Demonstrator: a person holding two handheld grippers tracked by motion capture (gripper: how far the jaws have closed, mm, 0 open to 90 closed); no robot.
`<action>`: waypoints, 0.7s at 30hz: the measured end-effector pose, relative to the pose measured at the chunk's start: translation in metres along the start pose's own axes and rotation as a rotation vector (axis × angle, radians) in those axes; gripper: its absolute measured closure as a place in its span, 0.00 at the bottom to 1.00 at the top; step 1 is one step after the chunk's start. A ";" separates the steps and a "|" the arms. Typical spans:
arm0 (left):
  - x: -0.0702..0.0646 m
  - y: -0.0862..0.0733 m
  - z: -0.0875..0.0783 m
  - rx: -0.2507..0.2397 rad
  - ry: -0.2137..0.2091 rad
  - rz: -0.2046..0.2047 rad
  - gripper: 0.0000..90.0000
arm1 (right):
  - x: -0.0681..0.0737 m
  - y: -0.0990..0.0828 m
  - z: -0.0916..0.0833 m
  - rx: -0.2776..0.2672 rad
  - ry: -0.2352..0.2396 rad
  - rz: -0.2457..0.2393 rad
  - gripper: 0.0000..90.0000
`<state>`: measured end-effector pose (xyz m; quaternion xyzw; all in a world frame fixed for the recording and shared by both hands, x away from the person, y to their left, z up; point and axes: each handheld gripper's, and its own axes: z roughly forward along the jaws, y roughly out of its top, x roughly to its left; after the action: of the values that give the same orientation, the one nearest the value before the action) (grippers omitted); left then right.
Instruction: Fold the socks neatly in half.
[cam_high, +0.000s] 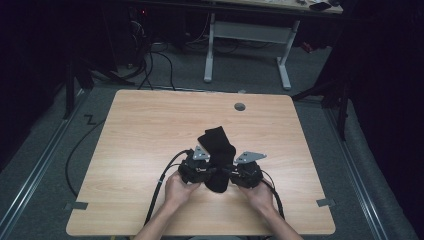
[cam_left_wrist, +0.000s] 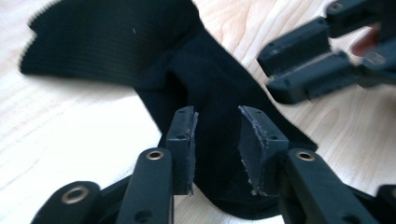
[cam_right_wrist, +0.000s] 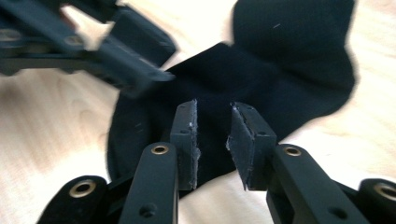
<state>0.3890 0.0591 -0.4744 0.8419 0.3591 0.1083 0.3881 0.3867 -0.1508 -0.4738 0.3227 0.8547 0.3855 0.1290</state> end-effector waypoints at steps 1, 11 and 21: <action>0.001 0.000 0.001 0.004 -0.002 -0.004 0.76 | 0.003 -0.001 0.001 0.004 0.006 -0.002 0.79; 0.004 -0.005 0.015 0.073 -0.007 -0.021 0.90 | 0.021 -0.011 0.013 0.037 0.052 -0.056 0.76; 0.002 -0.012 0.016 0.048 0.012 -0.015 0.90 | 0.034 -0.027 0.003 0.041 0.101 -0.113 0.66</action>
<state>0.3913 0.0569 -0.4944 0.8474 0.3704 0.1018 0.3665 0.3499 -0.1400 -0.4952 0.2566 0.8847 0.3758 0.1008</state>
